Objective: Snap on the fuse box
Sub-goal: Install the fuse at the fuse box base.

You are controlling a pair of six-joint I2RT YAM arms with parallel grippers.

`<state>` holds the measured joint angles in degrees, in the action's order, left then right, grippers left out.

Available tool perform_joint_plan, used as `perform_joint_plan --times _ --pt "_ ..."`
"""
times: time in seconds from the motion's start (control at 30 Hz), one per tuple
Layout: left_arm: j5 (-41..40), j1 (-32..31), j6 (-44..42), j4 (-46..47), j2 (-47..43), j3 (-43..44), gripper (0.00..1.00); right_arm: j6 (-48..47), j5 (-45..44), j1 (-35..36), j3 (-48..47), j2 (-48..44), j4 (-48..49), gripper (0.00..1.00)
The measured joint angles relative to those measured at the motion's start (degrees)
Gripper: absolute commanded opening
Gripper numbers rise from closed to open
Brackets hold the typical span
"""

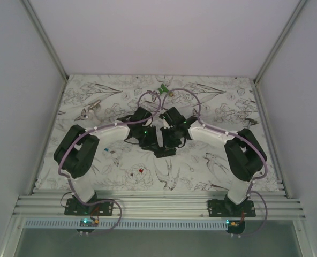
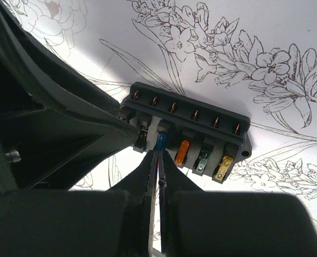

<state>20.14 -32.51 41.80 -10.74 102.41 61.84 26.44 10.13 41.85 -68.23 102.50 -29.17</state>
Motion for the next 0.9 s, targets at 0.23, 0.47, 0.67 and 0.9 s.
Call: perform_joint_plan --times 0.23,0.47,0.67,0.9 --pt "1.22 0.35 1.09 1.57 0.42 -0.79 0.27 -0.04 -1.31 0.74 -2.05 1.27 -2.29 0.00" --pt "2.51 0.94 2.29 2.64 0.74 -1.49 0.25 -0.07 -3.02 1.64 -4.63 2.89 -5.18 0.00" --pt "2.75 1.01 2.54 3.08 0.74 -1.75 0.25 -0.07 -4.68 2.47 -7.10 4.59 -7.93 0.00" --pt "2.75 1.01 2.97 3.21 0.74 -1.81 0.24 -0.92 -8.63 4.70 -11.26 7.48 -12.33 0.00"
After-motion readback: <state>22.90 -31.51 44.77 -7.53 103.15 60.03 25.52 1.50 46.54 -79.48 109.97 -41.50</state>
